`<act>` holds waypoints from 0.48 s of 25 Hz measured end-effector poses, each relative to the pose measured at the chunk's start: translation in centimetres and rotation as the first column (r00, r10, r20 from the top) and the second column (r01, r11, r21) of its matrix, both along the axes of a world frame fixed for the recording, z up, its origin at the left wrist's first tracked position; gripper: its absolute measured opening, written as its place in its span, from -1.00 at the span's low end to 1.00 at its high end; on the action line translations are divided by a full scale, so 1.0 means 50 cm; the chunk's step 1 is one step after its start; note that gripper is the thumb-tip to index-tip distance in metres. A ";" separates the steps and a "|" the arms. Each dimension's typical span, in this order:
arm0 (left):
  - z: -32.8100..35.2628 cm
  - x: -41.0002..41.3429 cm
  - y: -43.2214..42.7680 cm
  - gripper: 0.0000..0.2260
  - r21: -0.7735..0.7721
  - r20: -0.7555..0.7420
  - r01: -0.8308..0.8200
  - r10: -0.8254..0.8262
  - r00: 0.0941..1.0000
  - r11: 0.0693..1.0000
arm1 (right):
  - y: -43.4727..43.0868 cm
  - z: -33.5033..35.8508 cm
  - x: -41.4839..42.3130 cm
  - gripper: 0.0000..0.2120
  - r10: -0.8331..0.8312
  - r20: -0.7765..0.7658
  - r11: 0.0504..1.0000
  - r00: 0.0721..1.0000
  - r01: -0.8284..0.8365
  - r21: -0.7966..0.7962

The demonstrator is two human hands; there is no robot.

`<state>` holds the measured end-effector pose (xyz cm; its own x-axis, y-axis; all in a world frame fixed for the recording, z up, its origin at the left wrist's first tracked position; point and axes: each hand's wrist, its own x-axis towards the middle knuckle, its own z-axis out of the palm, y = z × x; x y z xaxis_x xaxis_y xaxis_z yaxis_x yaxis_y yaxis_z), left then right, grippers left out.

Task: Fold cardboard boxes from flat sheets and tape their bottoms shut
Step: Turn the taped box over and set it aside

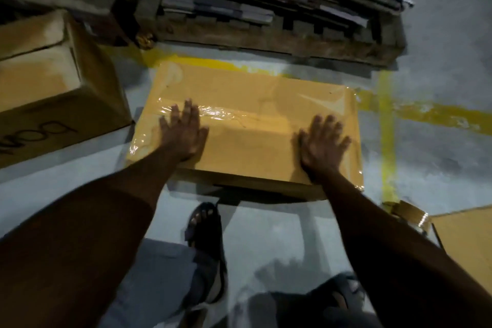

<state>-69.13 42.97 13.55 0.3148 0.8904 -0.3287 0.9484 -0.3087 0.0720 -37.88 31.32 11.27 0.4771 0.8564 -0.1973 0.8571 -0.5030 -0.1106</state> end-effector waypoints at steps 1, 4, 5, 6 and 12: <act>-0.010 -0.022 0.028 -0.37 0.001 -0.013 -0.020 0.020 1.000 1.000 | 0.008 -0.004 0.034 -0.34 -0.057 0.024 0.998 0.998 0.058 -0.007; -0.026 -0.023 0.093 -0.30 0.059 -0.065 -0.046 0.050 0.997 0.997 | 0.056 0.008 0.106 -0.28 -0.137 0.055 0.991 0.989 0.137 -0.006; -0.028 -0.010 0.110 -0.27 0.076 -0.047 -0.080 0.084 0.995 0.994 | 0.079 0.007 0.109 -0.27 -0.163 0.062 0.987 0.985 0.163 0.013; -0.033 0.014 0.124 -0.23 0.099 -0.026 -0.089 0.092 0.995 0.991 | 0.109 0.004 0.097 -0.26 -0.167 0.066 0.986 0.984 0.166 0.026; -0.062 0.195 0.114 -0.36 0.247 0.002 0.301 -0.311 0.950 0.921 | 0.243 -0.048 -0.161 -0.37 0.364 0.083 0.917 0.928 -0.373 0.144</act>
<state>-59.39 48.66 10.47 0.5931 0.7992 -0.0975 0.8028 -0.5963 -0.0042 -45.94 43.47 8.87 0.1278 0.9913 -0.0313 0.9853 -0.1305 -0.1104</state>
